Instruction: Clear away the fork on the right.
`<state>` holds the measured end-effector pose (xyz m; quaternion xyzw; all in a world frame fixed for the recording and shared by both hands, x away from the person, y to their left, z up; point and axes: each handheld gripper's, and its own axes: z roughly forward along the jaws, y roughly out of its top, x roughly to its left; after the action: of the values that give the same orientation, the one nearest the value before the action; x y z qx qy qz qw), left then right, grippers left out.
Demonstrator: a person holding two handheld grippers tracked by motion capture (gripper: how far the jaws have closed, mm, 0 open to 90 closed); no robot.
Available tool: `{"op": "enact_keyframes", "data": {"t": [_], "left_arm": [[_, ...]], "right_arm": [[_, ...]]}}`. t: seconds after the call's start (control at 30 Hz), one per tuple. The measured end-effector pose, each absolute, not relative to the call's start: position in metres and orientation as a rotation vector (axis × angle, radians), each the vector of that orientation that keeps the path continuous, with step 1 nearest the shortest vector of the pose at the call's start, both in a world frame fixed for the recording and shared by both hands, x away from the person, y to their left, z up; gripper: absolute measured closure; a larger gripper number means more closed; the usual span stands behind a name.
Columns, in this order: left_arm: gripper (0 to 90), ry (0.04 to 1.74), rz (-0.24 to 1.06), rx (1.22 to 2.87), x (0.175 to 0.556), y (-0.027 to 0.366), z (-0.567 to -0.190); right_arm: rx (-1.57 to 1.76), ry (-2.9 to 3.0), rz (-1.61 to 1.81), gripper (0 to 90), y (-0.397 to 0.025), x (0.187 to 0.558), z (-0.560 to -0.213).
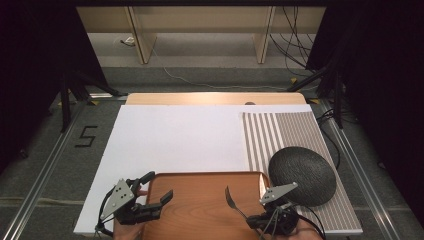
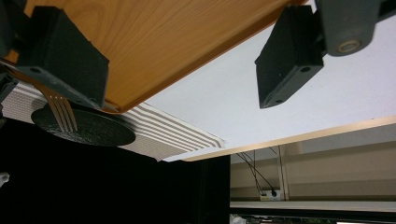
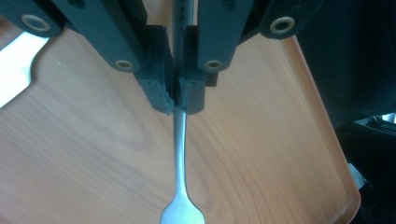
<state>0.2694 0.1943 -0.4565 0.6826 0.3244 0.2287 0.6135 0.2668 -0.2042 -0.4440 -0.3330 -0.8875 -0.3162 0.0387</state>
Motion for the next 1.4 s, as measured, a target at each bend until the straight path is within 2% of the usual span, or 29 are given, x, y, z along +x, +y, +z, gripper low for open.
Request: {"op": "enact_keyframes", "data": {"t": [1.17, 1.23, 1.33, 1.4], "left_arm": [[17.0, 0.748, 0.522, 1.574, 0.269, 0.194, -0.457], [17.0, 0.748, 0.523, 1.575, 0.269, 0.194, -0.457], [17.0, 0.748, 0.522, 1.575, 0.269, 0.194, -0.457], [17.0, 0.748, 0.523, 1.575, 0.269, 0.194, -0.457]], "right_arm": [[-0.948, -2.828, -0.675, 83.2, -0.181, 0.267, -0.465], [-0.943, -2.825, -0.671, 81.1, -0.180, 0.267, -0.464], [-0.953, -2.804, -0.708, 66.4, -0.179, 0.267, -0.461], [-0.951, -2.805, -0.754, 60.7, -0.179, 0.265, -0.455]]}}
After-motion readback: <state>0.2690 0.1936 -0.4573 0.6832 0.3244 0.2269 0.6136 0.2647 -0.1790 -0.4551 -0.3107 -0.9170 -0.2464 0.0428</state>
